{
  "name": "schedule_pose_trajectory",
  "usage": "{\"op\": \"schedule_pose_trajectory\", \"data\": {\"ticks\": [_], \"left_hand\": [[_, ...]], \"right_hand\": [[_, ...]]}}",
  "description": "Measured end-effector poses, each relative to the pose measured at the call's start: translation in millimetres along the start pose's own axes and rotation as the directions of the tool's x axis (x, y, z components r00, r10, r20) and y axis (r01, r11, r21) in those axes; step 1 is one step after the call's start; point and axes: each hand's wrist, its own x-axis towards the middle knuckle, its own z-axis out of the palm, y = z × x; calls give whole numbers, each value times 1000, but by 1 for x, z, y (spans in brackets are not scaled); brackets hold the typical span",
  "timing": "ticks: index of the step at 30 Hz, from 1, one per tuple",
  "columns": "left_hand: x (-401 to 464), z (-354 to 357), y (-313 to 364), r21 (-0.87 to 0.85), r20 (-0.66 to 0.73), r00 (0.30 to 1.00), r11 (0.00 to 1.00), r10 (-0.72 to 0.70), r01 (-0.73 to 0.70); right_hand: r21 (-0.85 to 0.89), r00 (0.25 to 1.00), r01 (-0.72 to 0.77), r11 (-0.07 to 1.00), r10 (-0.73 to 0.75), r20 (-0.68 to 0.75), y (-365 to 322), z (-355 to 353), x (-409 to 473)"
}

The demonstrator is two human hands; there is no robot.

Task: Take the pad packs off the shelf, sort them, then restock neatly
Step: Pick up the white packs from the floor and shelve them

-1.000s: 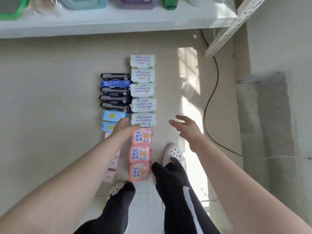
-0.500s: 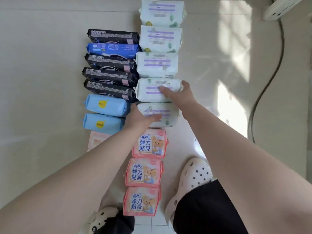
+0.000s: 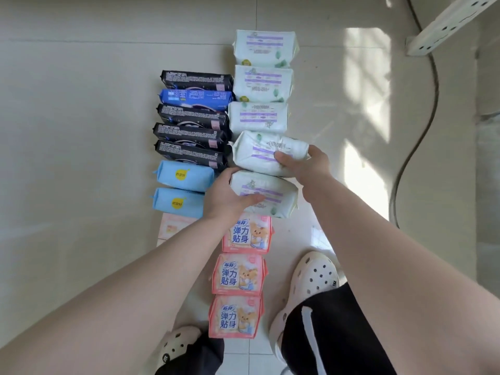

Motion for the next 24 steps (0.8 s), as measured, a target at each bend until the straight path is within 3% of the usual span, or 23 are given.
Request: {"op": "schedule_pose_trajectory", "data": {"ticks": [7,11,13,17,24], "left_hand": [[-96,-84,93,-98,37,991,988,127,-123],[-154,-137,149,-100,145,963,972,228,-215],[-178,-161,172,-79,174,956,971,237,-226],[-197,-189,158,-38,160,960,973,229,-226],[-180,-192,85,-45,102,984,988,148,-144]], "right_hand": [[91,993,116,989,-114,-32,-83,-35,-130],[-32,983,178,983,-179,-32,-129,-34,-214],[-89,975,183,979,-193,-108,-145,-31,-249],[-57,971,88,994,-99,-217,-139,-37,-268],[-70,987,-1,998,-10,-160,-84,-15,-242]]}}
